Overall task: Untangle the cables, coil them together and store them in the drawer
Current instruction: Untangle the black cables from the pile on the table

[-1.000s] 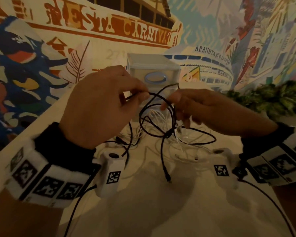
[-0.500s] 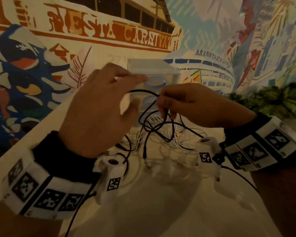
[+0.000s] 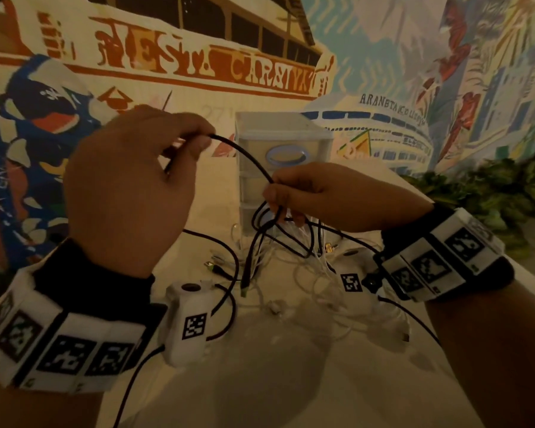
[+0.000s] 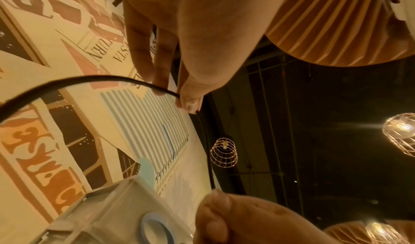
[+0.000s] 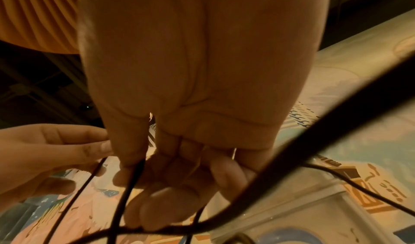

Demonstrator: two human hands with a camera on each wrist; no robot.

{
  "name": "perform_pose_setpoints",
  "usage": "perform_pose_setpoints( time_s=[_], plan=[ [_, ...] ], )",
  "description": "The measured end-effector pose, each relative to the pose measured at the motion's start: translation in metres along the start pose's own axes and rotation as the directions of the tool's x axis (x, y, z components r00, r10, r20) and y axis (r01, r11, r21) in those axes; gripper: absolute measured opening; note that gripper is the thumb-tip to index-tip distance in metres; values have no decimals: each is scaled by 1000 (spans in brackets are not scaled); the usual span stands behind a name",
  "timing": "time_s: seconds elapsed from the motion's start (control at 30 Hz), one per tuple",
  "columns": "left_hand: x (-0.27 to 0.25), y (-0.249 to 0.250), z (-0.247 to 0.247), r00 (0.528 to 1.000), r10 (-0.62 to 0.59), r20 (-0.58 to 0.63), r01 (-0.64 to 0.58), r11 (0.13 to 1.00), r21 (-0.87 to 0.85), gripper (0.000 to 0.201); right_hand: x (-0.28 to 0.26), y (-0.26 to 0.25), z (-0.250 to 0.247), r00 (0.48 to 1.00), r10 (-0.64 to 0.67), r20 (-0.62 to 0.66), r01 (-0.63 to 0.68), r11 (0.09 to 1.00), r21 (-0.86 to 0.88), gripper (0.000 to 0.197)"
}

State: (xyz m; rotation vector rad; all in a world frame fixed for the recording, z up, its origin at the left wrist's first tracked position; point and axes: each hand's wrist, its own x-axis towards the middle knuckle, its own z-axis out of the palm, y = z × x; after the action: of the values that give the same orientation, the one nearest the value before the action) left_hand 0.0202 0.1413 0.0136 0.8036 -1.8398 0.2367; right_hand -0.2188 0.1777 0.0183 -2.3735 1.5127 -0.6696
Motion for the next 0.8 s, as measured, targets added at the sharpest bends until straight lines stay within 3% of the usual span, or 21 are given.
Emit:
perform_pose_setpoints(
  time_s=[0.13, 0.3, 0.37, 0.43, 0.5, 0.57, 0.7, 0.8],
  plan=[
    [4, -16, -1, 995, -76, -60, 77, 997, 10, 21, 1, 9, -1, 999, 34, 28, -35, 999, 23, 27],
    [-3, -15, 9, 981, -138, 136, 118, 982, 147, 18, 7, 12, -6, 991, 117, 68, -104, 980, -168, 28],
    [-5, -6, 12, 974, -98, 204, 65, 985, 161, 32, 8, 6, -12, 993, 102, 58, -90, 979, -181, 27],
    [-8, 8, 16, 961, 13, 275, -66, 981, 184, 42, 9, -1, -16, 996, 67, 63, -56, 983, -174, 27],
    [-12, 19, 21, 926, 101, 365, -190, 958, 215, 46, 8, -7, -16, 997, 27, 71, -15, 985, -169, 26],
    [-14, 22, 25, 903, 132, 408, -226, 955, 192, 45, 7, -12, -15, 996, -19, 92, 35, 983, -179, 24],
    [-13, 17, 22, 946, 131, 296, -158, 985, 71, 23, 7, -11, -12, 990, -35, 136, 55, 987, -150, 23],
    [-12, 13, 19, 974, 112, 196, -124, 991, 46, 21, 9, -9, -9, 996, -44, 73, 51, 994, -97, 27]
  ],
)
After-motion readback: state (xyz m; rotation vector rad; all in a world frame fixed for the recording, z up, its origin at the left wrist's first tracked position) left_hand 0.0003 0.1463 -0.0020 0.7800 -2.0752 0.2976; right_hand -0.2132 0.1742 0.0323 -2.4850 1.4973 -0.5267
